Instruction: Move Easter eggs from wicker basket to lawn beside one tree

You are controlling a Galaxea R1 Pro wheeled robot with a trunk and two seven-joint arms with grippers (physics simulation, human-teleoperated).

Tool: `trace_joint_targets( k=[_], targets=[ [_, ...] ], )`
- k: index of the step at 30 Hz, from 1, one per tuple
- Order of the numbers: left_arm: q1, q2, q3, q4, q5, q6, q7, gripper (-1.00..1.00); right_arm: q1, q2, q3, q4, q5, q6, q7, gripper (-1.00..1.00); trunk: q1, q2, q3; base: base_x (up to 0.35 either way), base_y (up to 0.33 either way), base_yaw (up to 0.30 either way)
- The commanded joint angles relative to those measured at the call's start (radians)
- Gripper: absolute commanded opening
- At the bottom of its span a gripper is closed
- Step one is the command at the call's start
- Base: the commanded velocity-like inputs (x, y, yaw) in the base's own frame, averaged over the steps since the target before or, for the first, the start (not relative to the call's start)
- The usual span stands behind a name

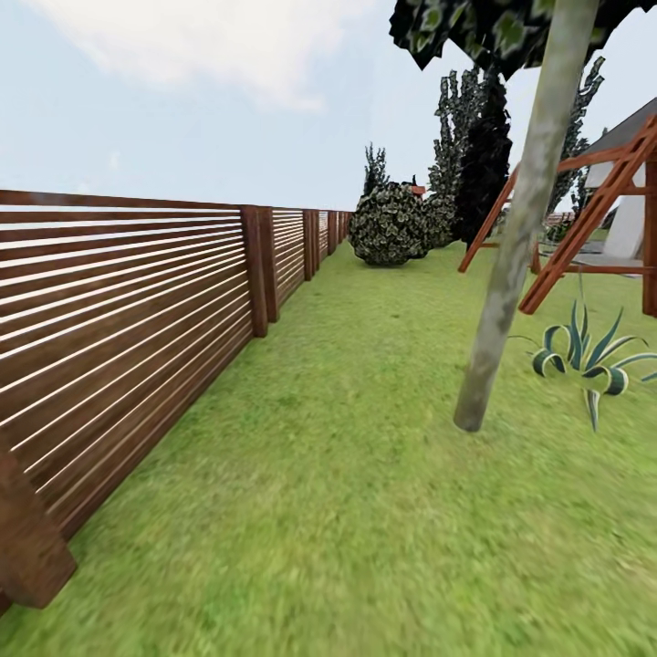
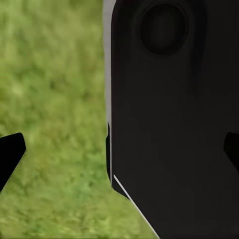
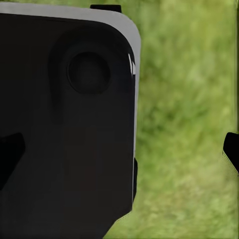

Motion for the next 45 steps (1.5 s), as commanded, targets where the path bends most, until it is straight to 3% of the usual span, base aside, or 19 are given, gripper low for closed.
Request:
trace_joint_targets(
  k=[1, 45],
  targets=[
    [0.000, 0.000, 0.000, -0.001, 0.000, 0.000, 0.001, 1.00, -0.001, 0.000, 0.000, 0.002, 0.000, 0.001, -0.001, 1.00, 0.001, 0.000, -0.001, 0.330, 0.000, -0.001],
    [0.000, 0.000, 0.000, -0.001, 0.000, 0.000, 0.001, 1.00, -0.001, -0.001, 0.000, 0.002, 0.000, 0.000, -0.002, 1.00, 0.001, 0.000, -0.001, 0.330, 0.000, 0.000]
  ],
)
